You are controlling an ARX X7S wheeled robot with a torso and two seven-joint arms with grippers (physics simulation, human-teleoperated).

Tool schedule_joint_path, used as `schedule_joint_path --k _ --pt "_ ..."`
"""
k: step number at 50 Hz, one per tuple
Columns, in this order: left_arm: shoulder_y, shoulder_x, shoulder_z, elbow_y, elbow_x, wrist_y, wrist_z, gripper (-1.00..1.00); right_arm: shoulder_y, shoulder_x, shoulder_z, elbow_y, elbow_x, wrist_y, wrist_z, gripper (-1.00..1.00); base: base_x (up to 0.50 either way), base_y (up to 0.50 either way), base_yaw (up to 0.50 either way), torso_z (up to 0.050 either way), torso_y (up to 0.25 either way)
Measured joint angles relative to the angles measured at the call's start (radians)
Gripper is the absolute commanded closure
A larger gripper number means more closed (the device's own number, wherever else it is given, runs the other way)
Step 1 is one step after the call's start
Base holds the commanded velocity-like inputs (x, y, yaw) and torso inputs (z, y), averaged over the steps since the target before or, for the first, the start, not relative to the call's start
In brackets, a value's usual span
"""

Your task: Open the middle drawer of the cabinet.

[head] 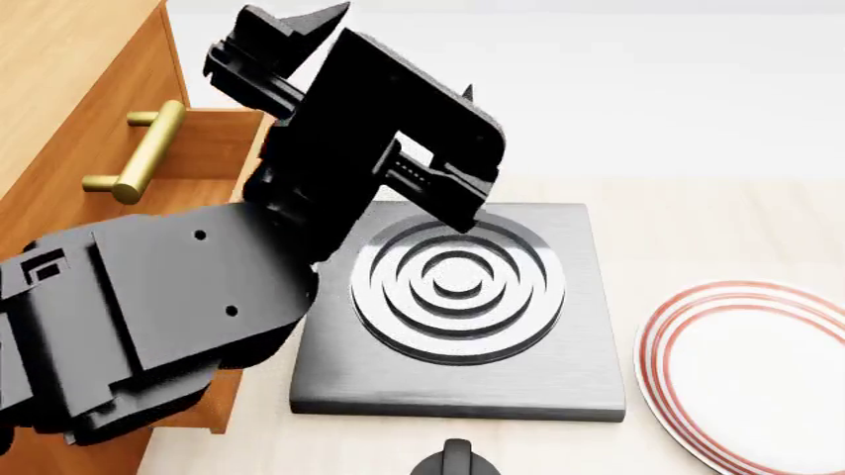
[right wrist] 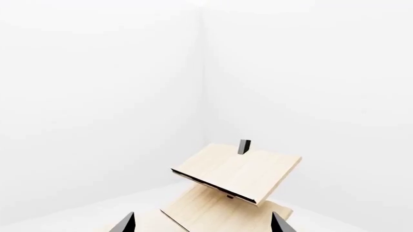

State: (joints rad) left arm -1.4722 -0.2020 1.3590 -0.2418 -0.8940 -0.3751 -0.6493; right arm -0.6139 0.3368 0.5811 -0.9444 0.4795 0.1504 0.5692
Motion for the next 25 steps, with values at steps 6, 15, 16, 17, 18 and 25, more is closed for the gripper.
schedule_joint_path --k 6,15,16,17,18,25 --pt "-0.016 -0.058 -0.041 0.130 -0.070 -0.030 -0.059 -1.00 0.000 0.000 -0.001 0.000 0.000 -0.001 -0.001 -1.00 0.00 0.00 0.00 0.000 0.000" --pt "-0.006 -0.121 -0.126 0.206 -0.224 -0.060 -0.110 -1.00 -0.001 0.000 -0.003 0.001 -0.002 -0.002 -0.001 -1.00 0.00 0.00 0.00 0.000 0.000" --pt "-0.005 -0.127 -0.135 0.209 -0.242 -0.063 -0.112 -1.00 -0.001 -0.001 -0.003 0.001 -0.002 -0.002 -0.001 -1.00 0.00 0.00 0.00 0.000 0.000" --pt "-0.004 -0.133 -0.144 0.212 -0.259 -0.066 -0.114 -1.00 -0.001 -0.001 -0.003 0.000 -0.002 -0.002 -0.001 -1.00 0.00 0.00 0.00 0.000 0.000" --pt "-0.003 -0.139 -0.152 0.215 -0.275 -0.070 -0.116 -1.00 -0.001 -0.001 -0.003 0.000 -0.003 -0.002 -0.001 -1.00 0.00 0.00 0.00 0.000 0.000" --pt "0.001 -0.173 -0.207 0.226 -0.403 -0.102 -0.126 -1.00 0.001 0.001 -0.008 -0.001 -0.006 0.000 0.000 -1.00 0.00 0.00 0.00 0.000 0.000"
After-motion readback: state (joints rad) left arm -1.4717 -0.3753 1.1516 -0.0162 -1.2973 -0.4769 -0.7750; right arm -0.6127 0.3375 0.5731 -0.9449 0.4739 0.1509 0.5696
